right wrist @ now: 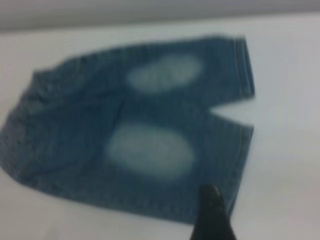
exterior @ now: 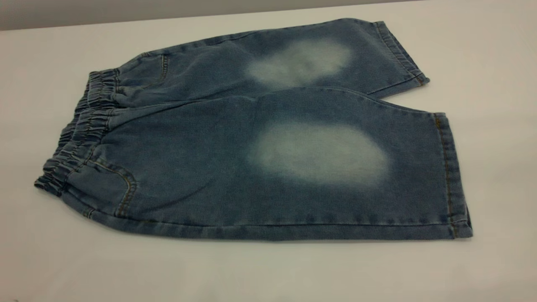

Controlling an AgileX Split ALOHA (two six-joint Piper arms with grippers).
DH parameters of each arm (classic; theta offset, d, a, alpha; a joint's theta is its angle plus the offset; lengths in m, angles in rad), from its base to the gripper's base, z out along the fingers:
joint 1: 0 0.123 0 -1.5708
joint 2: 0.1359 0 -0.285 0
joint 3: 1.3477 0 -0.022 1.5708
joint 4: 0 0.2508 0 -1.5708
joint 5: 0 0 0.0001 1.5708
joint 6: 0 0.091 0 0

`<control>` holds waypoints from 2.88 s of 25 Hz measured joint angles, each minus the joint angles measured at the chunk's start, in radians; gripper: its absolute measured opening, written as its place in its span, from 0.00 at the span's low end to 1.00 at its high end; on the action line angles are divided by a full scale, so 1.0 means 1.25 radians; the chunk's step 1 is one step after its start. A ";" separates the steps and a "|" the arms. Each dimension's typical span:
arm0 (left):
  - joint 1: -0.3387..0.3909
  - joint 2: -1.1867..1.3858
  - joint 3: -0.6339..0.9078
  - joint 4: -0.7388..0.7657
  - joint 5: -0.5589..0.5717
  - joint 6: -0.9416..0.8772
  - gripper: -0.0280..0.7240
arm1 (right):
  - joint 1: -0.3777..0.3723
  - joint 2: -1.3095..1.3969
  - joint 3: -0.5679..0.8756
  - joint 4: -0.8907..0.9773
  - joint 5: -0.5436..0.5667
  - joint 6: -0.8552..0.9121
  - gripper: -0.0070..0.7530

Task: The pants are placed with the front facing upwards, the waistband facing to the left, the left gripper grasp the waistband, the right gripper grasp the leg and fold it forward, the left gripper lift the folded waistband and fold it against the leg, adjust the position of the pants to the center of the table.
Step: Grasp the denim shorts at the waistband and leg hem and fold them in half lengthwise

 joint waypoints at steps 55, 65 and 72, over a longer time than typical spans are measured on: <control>0.348 0.906 -0.003 -0.263 -0.208 0.032 0.73 | 0.000 0.805 0.000 0.406 -0.304 -0.395 0.54; 0.360 1.145 -0.024 -0.431 -0.310 0.344 0.73 | 0.000 0.812 0.000 0.523 -0.309 -0.473 0.54; 0.360 1.183 -0.085 -0.460 -0.283 0.398 0.73 | 0.000 0.812 0.000 0.522 -0.324 -0.474 0.54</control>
